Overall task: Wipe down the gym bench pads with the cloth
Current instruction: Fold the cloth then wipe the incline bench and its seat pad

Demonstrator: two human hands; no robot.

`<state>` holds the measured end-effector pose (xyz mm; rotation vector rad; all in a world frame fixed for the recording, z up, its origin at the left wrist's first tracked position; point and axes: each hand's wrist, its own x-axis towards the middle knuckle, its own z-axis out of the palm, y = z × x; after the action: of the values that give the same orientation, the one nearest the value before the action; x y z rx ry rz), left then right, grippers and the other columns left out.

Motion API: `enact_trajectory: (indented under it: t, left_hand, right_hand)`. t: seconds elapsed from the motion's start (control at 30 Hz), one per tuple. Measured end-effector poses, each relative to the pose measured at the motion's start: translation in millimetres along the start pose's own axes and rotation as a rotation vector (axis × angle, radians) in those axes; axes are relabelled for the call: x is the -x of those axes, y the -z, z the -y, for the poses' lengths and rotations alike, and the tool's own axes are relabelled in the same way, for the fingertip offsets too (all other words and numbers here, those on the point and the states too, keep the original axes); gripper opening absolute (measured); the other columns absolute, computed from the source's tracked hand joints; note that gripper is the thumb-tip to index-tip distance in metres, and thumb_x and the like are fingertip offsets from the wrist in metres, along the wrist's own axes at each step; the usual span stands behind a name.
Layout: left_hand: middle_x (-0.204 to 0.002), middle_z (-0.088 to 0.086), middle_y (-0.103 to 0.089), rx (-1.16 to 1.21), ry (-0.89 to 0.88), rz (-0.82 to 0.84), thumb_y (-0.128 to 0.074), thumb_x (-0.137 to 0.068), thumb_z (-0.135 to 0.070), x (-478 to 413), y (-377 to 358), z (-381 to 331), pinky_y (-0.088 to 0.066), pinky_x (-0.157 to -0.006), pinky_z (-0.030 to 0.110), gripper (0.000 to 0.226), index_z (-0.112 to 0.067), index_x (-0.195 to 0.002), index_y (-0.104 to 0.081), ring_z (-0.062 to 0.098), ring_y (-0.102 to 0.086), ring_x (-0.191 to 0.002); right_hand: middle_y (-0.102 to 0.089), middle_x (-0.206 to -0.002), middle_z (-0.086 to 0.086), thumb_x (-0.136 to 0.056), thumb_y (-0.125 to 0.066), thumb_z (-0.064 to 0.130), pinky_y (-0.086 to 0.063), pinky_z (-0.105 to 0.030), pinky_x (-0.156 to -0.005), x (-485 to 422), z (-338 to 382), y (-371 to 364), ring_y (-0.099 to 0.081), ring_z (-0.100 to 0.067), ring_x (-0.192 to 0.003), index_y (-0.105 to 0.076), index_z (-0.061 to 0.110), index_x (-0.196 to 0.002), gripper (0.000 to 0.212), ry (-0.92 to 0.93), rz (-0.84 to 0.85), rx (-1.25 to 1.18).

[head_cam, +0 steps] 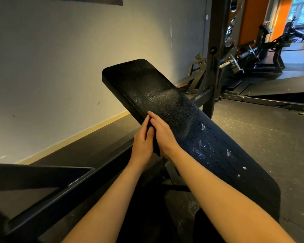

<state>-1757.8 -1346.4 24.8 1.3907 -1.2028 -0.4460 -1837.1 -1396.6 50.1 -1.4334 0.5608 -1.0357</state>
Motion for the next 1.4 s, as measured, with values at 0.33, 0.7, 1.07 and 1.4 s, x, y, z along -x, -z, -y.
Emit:
enact_trajectory:
  t: [0.33,0.7,1.07,1.4]
  left_hand:
    - [-0.134,-0.006,-0.054,-0.346,-0.192,-0.192,-0.055,-0.099,-0.006,-33.8,21.7,4.0,-0.045,-0.110,0.036,0.041,-0.020,-0.137,-0.057,0.005,-0.050,-0.123]
    - [-0.160,-0.012,-0.033,-0.622,-0.169,-0.194,-0.046,-0.106,-0.027,-79.2,18.8,4.3,-0.022,-0.119,0.038,0.043,-0.034,-0.149,-0.045,0.020,-0.018,-0.147]
    - [-0.148,-0.012,-0.046,-0.623,-0.254,-0.087,-0.041,-0.106,-0.032,-33.8,-3.6,17.1,-0.019,-0.112,0.029,0.035,-0.031,-0.136,-0.059,0.012,-0.026,-0.134]
    - [-0.156,-0.011,-0.038,-0.544,-0.247,-0.054,-0.047,-0.105,-0.029,-17.9,-9.0,15.8,-0.022,-0.117,0.025,0.044,-0.030,-0.149,-0.045,0.007,-0.028,-0.142]
  right_hand:
    - [-0.064,-0.132,0.003,-0.102,-0.046,0.030,-0.043,-0.022,-0.101,-40.8,0.7,-1.2,-0.056,-0.008,-0.120,-0.059,0.023,-0.137,0.038,0.223,-0.053,0.549]
    - [-0.066,-0.124,0.002,-0.098,-0.053,0.027,-0.045,-0.034,-0.099,-56.8,-35.7,14.3,-0.055,-0.015,-0.117,-0.065,0.017,-0.128,0.034,0.502,-0.228,0.810]
    - [-0.060,-0.134,0.002,-0.101,-0.052,0.024,-0.034,-0.034,-0.096,-17.1,-49.8,45.9,-0.049,-0.017,-0.126,-0.056,0.017,-0.139,0.039,0.358,-0.326,0.913]
    - [-0.058,-0.139,0.004,-0.099,-0.055,0.026,-0.039,-0.037,-0.101,8.6,-60.1,59.6,-0.048,-0.014,-0.130,-0.062,0.018,-0.132,0.035,0.389,-0.290,1.000]
